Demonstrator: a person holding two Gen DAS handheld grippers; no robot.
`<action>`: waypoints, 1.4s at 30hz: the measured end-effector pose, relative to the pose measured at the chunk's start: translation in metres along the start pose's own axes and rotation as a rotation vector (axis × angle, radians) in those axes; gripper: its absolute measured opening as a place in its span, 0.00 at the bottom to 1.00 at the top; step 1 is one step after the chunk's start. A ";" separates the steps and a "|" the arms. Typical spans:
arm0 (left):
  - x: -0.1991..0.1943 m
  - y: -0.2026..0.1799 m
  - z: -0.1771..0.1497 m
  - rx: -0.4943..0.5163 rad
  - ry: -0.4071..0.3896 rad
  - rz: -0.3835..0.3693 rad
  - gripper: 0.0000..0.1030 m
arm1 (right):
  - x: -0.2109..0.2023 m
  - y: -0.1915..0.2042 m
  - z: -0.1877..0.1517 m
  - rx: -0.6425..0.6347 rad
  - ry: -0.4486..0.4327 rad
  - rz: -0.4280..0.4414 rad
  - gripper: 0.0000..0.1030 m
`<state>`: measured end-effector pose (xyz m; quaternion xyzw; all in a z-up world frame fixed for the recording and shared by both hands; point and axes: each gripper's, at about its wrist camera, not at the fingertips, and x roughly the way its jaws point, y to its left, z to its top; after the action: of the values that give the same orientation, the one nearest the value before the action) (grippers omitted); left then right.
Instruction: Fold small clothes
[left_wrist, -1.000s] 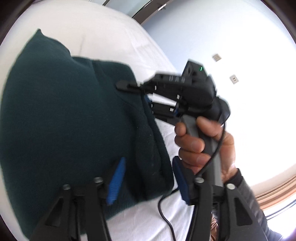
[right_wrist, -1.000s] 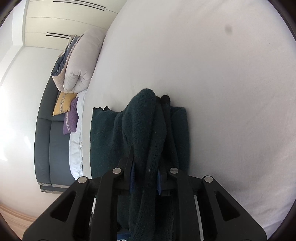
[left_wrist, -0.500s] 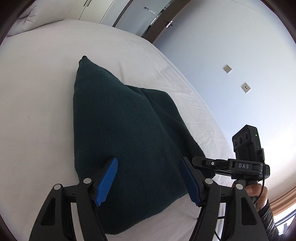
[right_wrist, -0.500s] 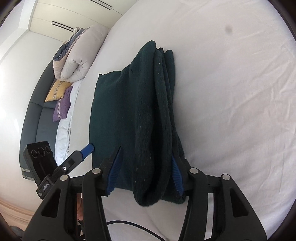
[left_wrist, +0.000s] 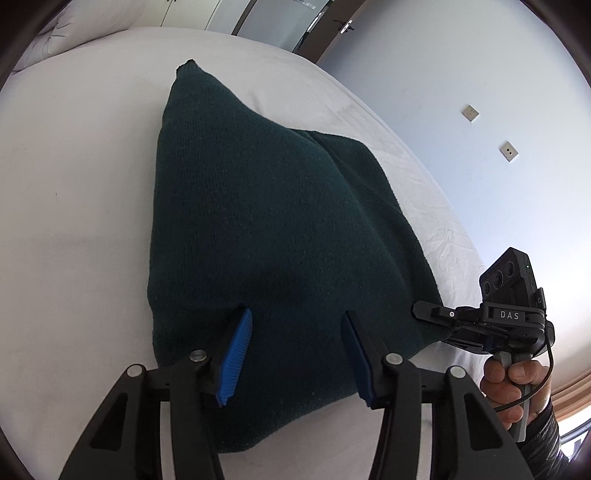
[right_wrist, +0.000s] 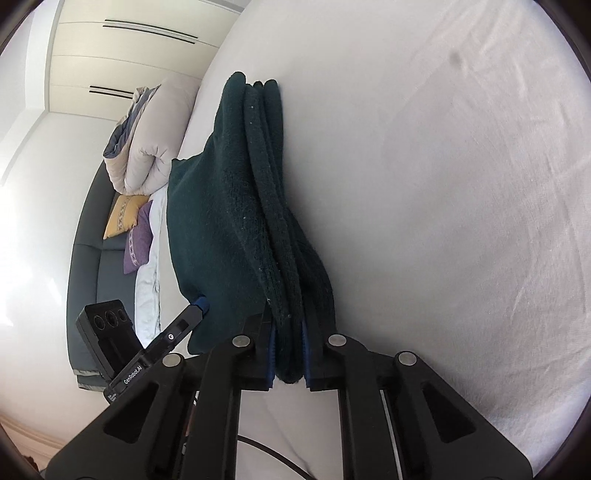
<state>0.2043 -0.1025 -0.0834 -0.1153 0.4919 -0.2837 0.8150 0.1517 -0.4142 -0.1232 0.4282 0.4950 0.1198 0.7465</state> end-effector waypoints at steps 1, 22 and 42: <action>-0.001 0.000 -0.001 0.002 0.000 0.002 0.51 | -0.001 -0.001 -0.003 0.002 -0.001 0.003 0.08; -0.034 -0.005 0.035 0.098 -0.110 0.015 0.51 | -0.053 0.039 0.013 -0.084 -0.119 -0.056 0.16; 0.039 0.025 0.095 0.132 -0.110 0.131 0.52 | 0.080 0.074 0.128 -0.103 0.001 0.093 0.15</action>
<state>0.3094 -0.1130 -0.0777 -0.0446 0.4331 -0.2548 0.8634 0.3167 -0.3877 -0.0997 0.4115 0.4682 0.1798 0.7610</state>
